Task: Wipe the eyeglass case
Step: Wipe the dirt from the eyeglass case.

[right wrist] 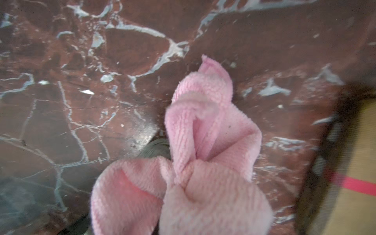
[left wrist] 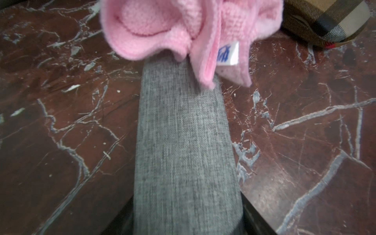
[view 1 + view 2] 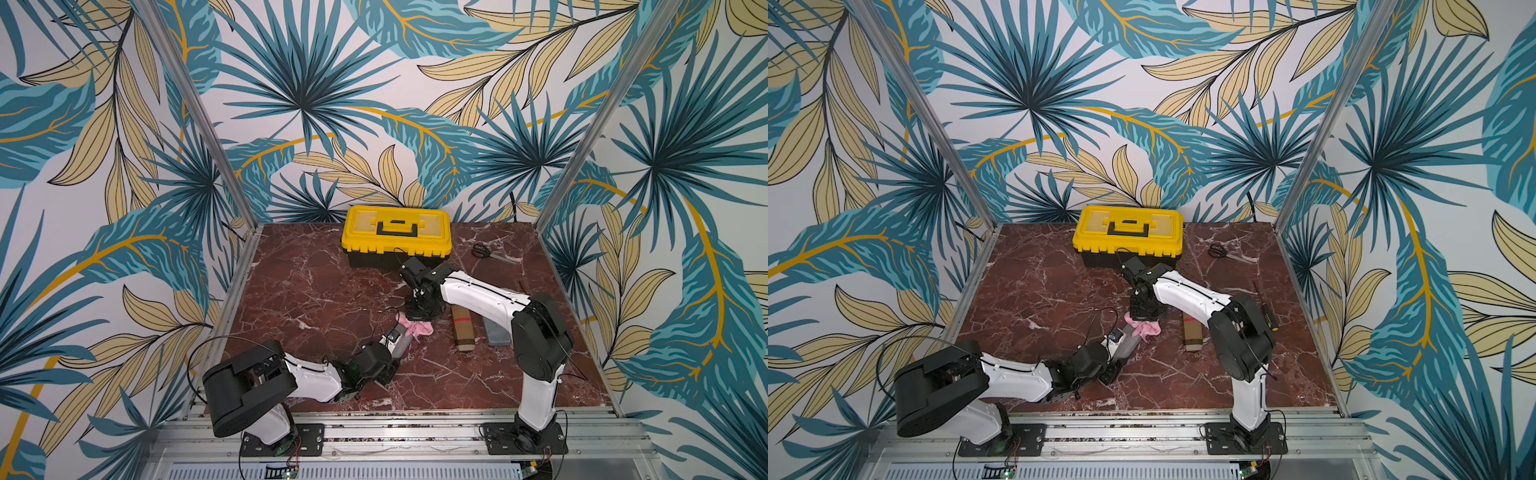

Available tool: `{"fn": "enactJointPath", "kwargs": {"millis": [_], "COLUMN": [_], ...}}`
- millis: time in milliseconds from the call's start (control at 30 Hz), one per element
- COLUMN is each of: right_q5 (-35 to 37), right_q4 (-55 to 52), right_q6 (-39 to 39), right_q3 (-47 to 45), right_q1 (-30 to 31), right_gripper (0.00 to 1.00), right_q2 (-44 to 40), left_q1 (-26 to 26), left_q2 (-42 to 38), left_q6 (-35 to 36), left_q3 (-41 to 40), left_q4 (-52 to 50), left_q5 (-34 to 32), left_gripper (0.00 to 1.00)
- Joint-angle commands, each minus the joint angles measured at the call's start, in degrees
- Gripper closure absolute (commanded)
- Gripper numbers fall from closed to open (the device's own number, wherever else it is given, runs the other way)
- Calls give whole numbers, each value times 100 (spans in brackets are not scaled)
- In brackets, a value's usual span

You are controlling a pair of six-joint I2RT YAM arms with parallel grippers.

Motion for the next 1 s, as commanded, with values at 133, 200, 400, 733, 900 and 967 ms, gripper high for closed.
{"fn": "enactJointPath", "kwargs": {"millis": [133,200,400,733,900,967], "right_q5": [-1629,-2077,-482,-132,-333,-596], "right_q4": [481,1181,318,74,282,472], "right_q6": [478,882,450,243,471,651], "right_q3": [-460,-870,-637,-447,-577,-865], "right_q1": [481,454,-358,-462,-428,-292], "right_gripper": [100,100,100,100,100,100], "right_q2": [-417,-454,-74,-231,-120,-244], "left_q1": [52,62,86,115,107,112], "left_q2": [5,-2,0,104,118,122], "left_q6": [11,-39,-151,-247,-263,-288], "left_q3": [-221,-220,-250,-126,-52,-53], "left_q4": [235,234,345,207,54,63], "left_q5": [93,77,230,243,268,269], "left_gripper": [57,59,62,65,67,67]}}
